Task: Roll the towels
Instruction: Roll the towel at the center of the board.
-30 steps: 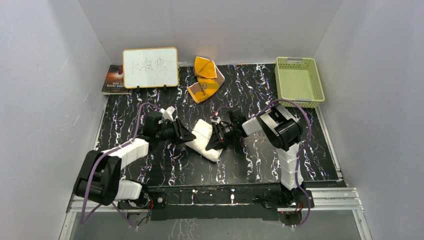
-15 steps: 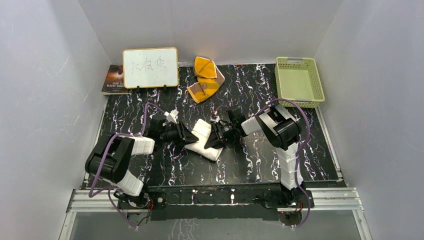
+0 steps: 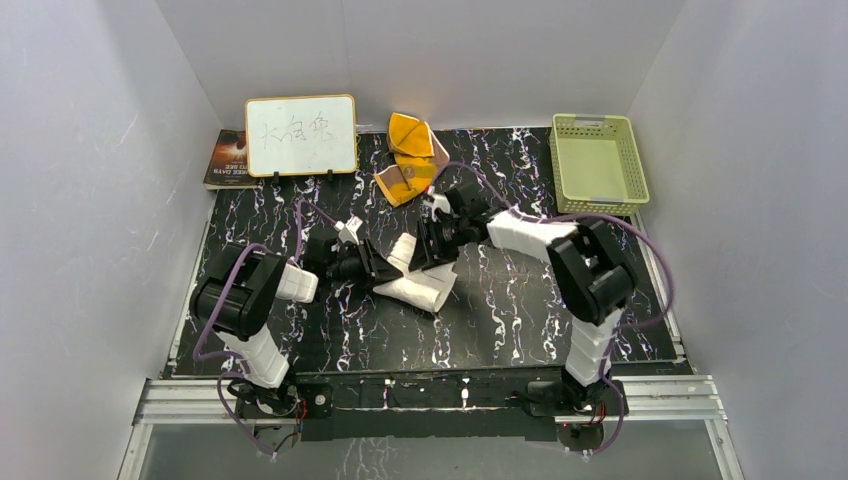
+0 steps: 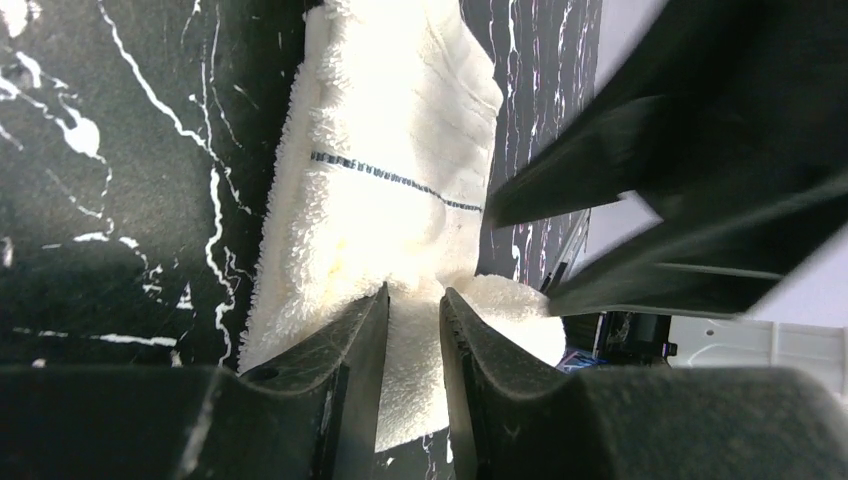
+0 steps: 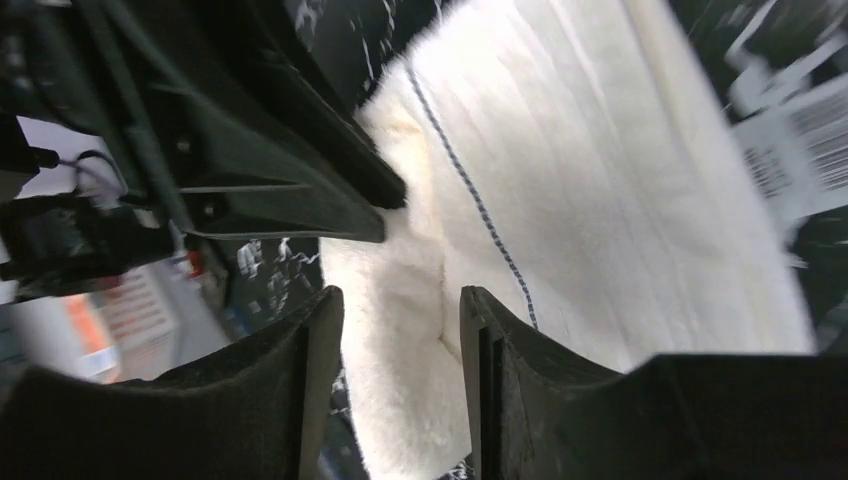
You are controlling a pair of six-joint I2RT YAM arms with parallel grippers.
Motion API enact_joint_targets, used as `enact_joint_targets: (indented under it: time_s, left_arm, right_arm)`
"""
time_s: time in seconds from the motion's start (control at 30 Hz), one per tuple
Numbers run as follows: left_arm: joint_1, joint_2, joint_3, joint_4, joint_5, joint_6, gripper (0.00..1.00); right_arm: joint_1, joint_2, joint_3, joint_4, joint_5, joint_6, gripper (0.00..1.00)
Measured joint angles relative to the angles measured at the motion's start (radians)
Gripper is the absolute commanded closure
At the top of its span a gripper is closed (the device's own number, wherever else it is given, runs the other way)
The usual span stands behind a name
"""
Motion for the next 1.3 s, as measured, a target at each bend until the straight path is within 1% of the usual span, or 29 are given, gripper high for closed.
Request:
enact_joint_targets:
  time_s: [0.1, 0.17, 0.2, 0.27, 0.33, 0.4, 0.47, 0.6, 0.8, 0.9, 1.0, 1.03, 1.1, 1.2, 1.23, 1.3]
  left_arm:
    - [-0.004, 0.008, 0.011, -0.005, 0.003, 0.008, 0.74]
    - [-0.006, 0.008, 0.019, -0.017, 0.004, 0.018, 0.74]
    - [-0.007, 0.008, 0.024, -0.026, 0.004, 0.023, 0.74]
    - [-0.009, 0.009, 0.032, -0.04, 0.005, 0.034, 0.74]
    - [-0.009, 0.009, 0.037, -0.051, 0.007, 0.041, 0.74]
    - [-0.009, 0.01, 0.041, -0.059, 0.01, 0.047, 0.74]
    - [-0.009, 0.01, 0.043, -0.066, 0.011, 0.052, 0.74]
    - [-0.009, 0.01, 0.045, -0.072, 0.012, 0.056, 0.74]
    - [-0.009, 0.01, 0.049, -0.082, 0.014, 0.06, 0.74]
    - [-0.009, 0.01, 0.05, -0.085, 0.015, 0.062, 0.74]
    - [-0.009, 0.01, 0.051, -0.084, 0.019, 0.066, 0.74]
    - [-0.009, 0.01, 0.052, -0.086, 0.021, 0.067, 0.73]
    - [-0.009, 0.006, 0.061, -0.107, 0.024, 0.072, 0.72]
    - [-0.011, -0.021, 0.085, -0.185, 0.019, 0.096, 0.7]
    - [-0.011, -0.039, 0.099, -0.23, 0.012, 0.108, 0.69]
    - [-0.016, -0.089, 0.13, -0.322, -0.011, 0.137, 0.67]
  right_arm:
    - [0.045, -0.127, 0.019, -0.039, 0.177, -0.113, 0.5]
    - [0.124, -0.246, 0.02, -0.045, 0.334, -0.225, 0.49]
    - [0.164, -0.262, 0.02, -0.044, 0.357, -0.245, 0.49]
    - [0.27, -0.316, 0.019, -0.039, 0.455, -0.331, 0.49]
    - [0.362, -0.33, 0.012, -0.031, 0.525, -0.404, 0.5]
    - [0.416, -0.323, -0.005, -0.034, 0.578, -0.458, 0.5]
    - [0.439, -0.3, -0.021, -0.055, 0.625, -0.5, 0.51]
    - [0.447, -0.248, -0.051, -0.086, 0.695, -0.545, 0.51]
    - [0.456, -0.22, -0.079, -0.081, 0.745, -0.569, 0.52]
    - [0.462, -0.215, -0.09, -0.073, 0.762, -0.581, 0.54]
    - [0.465, -0.212, -0.101, -0.063, 0.774, -0.584, 0.62]
    - [0.466, -0.211, -0.104, -0.06, 0.777, -0.586, 0.67]
    - [0.467, -0.203, -0.108, -0.052, 0.797, -0.585, 0.8]
    - [0.465, -0.187, -0.108, -0.044, 0.829, -0.567, 0.95]
    - [0.463, -0.182, -0.108, -0.04, 0.834, -0.556, 0.97]
    - [0.454, -0.171, -0.108, -0.031, 0.836, -0.528, 0.97]
